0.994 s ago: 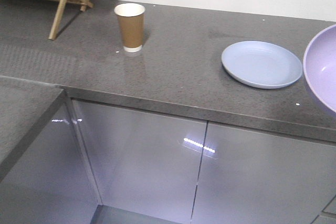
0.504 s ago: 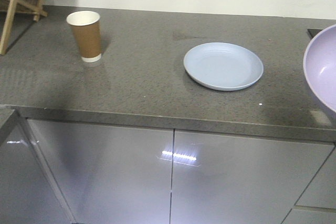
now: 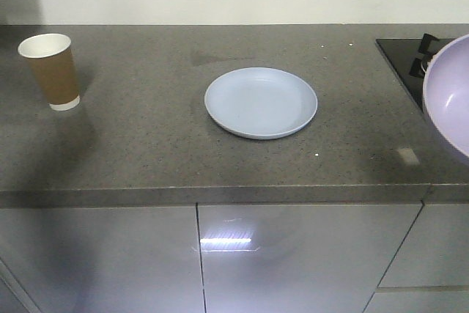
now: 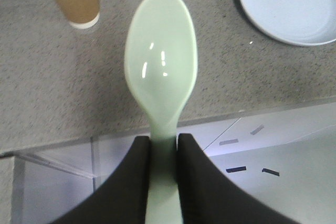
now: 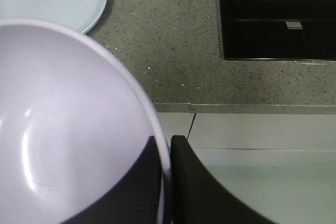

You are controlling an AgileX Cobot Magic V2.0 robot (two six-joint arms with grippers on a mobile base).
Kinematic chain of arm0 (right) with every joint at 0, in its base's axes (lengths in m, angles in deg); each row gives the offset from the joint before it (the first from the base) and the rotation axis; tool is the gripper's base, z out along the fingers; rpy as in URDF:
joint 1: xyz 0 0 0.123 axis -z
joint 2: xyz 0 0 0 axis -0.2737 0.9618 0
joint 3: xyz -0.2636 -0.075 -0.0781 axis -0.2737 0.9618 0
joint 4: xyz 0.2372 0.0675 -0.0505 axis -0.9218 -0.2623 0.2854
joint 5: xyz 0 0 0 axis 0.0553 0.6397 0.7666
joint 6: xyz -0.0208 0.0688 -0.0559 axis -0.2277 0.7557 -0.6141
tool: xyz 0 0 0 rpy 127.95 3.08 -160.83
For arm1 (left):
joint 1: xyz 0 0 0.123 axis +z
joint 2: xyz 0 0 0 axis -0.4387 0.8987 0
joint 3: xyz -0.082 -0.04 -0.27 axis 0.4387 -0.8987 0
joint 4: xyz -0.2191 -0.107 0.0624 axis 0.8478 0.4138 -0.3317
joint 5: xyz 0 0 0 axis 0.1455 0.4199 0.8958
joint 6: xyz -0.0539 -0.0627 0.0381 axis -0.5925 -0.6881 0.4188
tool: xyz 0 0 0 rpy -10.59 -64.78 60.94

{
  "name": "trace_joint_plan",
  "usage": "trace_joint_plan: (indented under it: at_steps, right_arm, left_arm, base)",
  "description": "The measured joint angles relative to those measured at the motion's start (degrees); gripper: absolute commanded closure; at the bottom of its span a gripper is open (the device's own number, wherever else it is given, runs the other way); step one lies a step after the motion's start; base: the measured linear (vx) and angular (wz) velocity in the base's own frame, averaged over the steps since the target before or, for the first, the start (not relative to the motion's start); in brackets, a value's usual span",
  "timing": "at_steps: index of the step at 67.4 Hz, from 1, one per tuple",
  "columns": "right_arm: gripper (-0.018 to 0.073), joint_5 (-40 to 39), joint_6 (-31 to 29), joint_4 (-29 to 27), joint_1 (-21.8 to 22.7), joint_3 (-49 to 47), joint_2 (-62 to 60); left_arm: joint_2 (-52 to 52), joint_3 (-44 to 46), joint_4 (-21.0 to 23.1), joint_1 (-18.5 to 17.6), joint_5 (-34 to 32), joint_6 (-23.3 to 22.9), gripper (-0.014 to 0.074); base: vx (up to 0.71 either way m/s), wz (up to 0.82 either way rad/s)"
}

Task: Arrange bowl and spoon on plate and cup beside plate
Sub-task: 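Drive the base toward the pale blue plate carrying spoon and bowl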

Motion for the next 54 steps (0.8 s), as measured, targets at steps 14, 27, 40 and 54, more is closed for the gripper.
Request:
trace_joint_plan:
  at_steps: [14, 27, 40, 54]
  right_arm:
    - [0.0565, 0.00, 0.00, 0.00, 0.00, 0.00, 0.00]
    - [0.0565, 0.00, 0.00, 0.00, 0.00, 0.00, 0.00]
    - [0.0565, 0.00, 0.00, 0.00, 0.00, 0.00, 0.00]
    - [0.0565, 0.03, 0.00, 0.00, 0.00, 0.00, 0.00]
  left_arm:
    - [0.00, 0.00, 0.05, 0.00, 0.00, 0.00, 0.0603]
    - [0.00, 0.00, 0.05, 0.00, 0.00, 0.00, 0.0603]
    - [0.00, 0.00, 0.05, 0.00, 0.00, 0.00, 0.0603]
    - [0.00, 0.00, 0.05, 0.00, 0.00, 0.00, 0.0603]
  base:
    - [0.12, -0.19]
    - [0.13, -0.11]
    - [0.15, -0.06]
    - [0.17, -0.04]
